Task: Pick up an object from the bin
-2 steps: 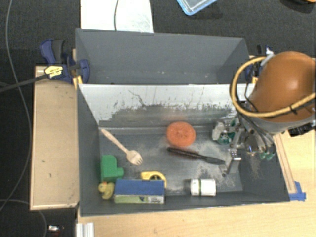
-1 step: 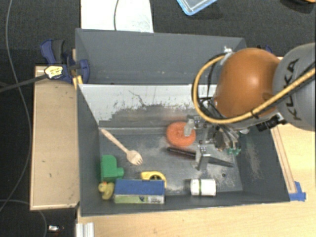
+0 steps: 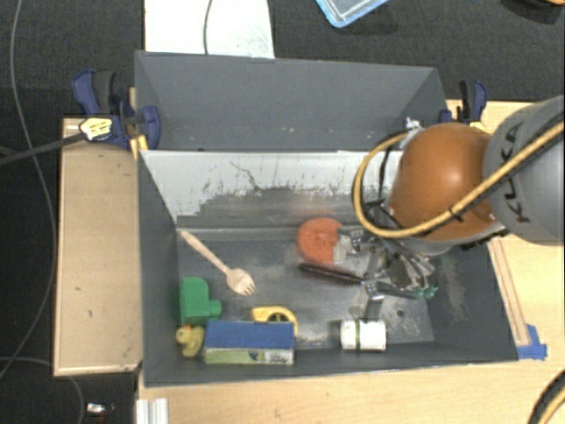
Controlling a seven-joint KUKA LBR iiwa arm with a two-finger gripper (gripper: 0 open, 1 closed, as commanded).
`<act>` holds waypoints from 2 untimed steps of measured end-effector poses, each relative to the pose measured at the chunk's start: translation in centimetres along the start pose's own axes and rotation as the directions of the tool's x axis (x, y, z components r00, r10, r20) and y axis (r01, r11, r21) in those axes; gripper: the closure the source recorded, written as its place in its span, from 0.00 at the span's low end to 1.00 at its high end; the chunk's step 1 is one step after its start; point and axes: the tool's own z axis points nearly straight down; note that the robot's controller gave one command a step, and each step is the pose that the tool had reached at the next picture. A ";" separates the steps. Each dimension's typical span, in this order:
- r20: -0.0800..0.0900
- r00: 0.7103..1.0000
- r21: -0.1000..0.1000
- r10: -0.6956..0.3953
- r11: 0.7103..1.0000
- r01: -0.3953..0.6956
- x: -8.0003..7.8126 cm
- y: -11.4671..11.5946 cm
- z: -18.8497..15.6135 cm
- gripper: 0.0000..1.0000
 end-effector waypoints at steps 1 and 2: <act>-0.002 0.997 0.001 0.076 0.997 -0.076 0.2 -0.5 0.0 0.00; 0.007 0.998 0.002 0.068 0.998 -0.068 -3.5 -5.8 4.3 0.00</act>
Offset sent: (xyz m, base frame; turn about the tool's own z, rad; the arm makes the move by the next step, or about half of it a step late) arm 0.0512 -0.0730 -0.0627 0.0644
